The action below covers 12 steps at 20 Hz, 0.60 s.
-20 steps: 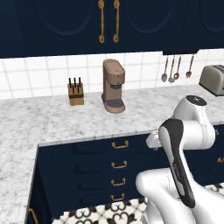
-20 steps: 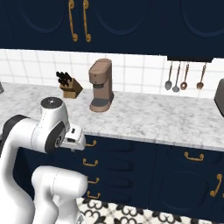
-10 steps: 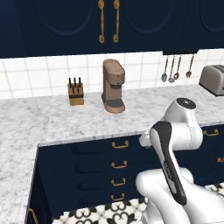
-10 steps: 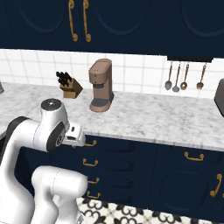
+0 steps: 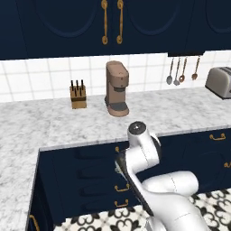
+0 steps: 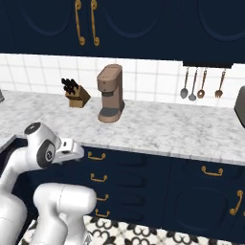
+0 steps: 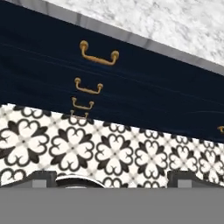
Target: Take a straw from the drawer in front and place it inside the glass cup on the dining counter.
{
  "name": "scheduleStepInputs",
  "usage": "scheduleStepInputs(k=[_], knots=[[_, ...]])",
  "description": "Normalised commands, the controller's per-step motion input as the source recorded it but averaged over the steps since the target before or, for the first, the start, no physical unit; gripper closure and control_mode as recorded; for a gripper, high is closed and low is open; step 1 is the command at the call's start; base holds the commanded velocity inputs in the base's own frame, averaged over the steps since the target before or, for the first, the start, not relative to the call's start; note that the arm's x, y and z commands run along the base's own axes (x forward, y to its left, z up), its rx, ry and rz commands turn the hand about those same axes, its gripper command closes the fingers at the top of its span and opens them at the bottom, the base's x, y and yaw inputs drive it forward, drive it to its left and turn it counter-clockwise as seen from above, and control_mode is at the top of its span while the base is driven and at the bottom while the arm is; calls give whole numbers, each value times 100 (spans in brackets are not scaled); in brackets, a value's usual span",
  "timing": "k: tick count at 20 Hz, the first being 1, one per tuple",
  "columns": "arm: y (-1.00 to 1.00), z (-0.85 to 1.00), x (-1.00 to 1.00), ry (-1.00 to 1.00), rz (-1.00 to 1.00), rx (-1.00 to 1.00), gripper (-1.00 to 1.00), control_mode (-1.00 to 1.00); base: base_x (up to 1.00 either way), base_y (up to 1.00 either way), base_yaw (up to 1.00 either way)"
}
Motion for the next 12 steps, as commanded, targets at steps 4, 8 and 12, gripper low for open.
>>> scheduleStepInputs(k=[4, 8, 12], knots=[[24, -36, 45, 0, 0, -53, -100, -100, 0, 0, 0], [14, -31, 52, 2, 0, -49, -100, -100, 0, 0, 0], [2, -13, 82, 9, 0, -14, -100, -100, 0, 0, 0]])
